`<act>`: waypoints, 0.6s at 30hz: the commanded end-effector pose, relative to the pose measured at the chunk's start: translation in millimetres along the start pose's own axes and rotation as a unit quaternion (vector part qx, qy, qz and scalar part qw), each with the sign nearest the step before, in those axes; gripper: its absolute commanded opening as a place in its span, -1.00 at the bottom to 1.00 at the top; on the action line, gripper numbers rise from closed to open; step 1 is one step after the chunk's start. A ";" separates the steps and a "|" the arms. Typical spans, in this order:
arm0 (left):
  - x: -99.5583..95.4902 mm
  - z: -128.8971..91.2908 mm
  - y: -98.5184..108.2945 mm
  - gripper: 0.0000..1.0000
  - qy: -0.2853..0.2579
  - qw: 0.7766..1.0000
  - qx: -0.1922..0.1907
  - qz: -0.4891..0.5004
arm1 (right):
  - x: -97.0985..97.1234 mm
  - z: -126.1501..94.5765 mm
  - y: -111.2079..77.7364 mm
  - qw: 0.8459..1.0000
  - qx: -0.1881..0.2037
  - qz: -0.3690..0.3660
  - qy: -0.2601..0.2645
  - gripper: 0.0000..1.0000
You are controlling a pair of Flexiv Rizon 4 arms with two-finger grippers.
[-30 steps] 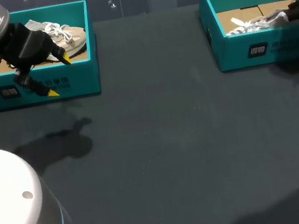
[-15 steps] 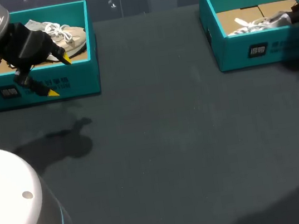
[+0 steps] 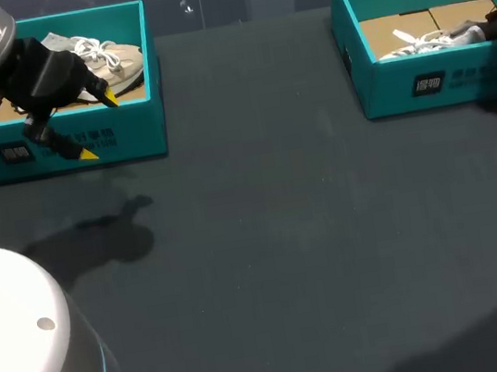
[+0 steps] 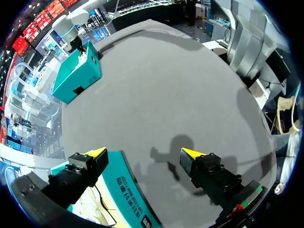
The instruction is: Take the shoe out of the shoebox, open the shoe tongue, remove and reinsert the insole, then place the shoe into the shoebox
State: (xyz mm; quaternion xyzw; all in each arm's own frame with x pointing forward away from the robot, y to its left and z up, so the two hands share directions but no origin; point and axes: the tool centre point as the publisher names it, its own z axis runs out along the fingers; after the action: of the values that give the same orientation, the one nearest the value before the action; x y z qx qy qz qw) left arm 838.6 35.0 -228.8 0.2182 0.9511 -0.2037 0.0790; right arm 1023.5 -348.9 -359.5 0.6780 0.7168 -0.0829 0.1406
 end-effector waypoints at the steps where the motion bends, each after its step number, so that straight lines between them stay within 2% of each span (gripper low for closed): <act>1: 0.8 -0.3 -0.5 1.00 0.000 1.000 -0.002 0.000 | 0.8 2.7 0.8 1.000 0.001 -0.001 0.003 -1.00; 9: 0.8 -0.3 -0.5 1.00 0.000 1.000 -0.002 0.000 | 2.9 4.2 -0.4 1.000 0.002 -0.002 0.007 -1.00; 10: 0.8 -0.3 -0.5 1.00 0.000 1.000 -0.002 0.000 | 3.8 4.3 -0.5 1.000 0.002 -0.003 0.008 -0.93; 13: 0.8 -0.3 -0.5 1.00 0.000 1.000 -0.002 0.000 | 5.5 3.9 -0.8 1.000 0.000 -0.004 0.012 -0.55; 18: 0.8 -0.3 -0.5 1.00 0.000 1.000 -0.002 0.000 | 6.3 -0.1 -2.1 1.000 -0.003 -0.002 0.015 -0.43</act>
State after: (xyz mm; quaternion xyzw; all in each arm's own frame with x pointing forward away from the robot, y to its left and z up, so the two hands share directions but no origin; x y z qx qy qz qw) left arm 838.6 35.0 -228.8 0.2182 0.9511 -0.2037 0.0790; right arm 1023.3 -344.2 -362.9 0.6769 0.7210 -0.0716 0.1298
